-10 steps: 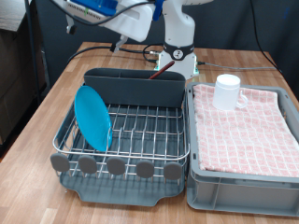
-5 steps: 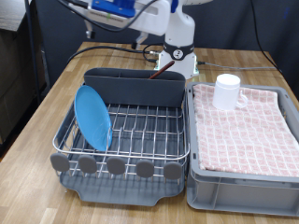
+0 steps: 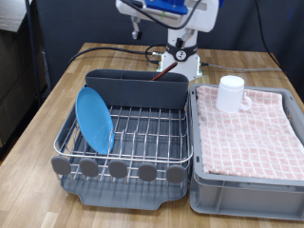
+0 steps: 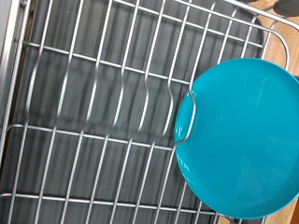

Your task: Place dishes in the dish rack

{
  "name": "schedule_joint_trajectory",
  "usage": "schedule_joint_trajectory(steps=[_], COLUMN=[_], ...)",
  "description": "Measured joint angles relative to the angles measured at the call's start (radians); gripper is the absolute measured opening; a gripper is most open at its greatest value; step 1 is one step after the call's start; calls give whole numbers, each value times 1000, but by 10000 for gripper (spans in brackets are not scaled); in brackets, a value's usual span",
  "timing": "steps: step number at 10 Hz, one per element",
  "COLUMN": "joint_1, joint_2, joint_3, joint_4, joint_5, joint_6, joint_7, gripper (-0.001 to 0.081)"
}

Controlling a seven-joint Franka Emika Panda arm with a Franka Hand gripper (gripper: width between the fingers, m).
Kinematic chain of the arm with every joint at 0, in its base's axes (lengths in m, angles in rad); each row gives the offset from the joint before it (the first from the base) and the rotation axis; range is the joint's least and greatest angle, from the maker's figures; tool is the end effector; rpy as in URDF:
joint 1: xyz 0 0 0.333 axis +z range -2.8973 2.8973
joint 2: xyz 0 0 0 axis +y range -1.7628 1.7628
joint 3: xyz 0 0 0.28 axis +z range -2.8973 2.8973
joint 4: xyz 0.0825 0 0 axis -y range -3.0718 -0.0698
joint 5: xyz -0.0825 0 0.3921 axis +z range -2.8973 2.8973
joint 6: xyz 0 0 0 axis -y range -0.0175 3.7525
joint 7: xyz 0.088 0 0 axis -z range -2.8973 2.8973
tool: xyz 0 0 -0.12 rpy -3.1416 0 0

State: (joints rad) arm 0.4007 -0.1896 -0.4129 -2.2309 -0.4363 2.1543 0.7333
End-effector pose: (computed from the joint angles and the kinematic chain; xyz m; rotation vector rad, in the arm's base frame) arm 0.5194 -0.0302 0.4044 2.7873 -0.7398 0.2960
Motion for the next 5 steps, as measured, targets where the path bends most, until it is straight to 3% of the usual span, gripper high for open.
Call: schedule_joint_trajectory(steps=[2,5], joint_1=[2,40], joint_2=[4,-7], joint_3=[1,61], joint_4=[4,10], joint_5=[11,75], joint_6=[-32,-147], joint_7=[-22,-17], gripper=[803,803])
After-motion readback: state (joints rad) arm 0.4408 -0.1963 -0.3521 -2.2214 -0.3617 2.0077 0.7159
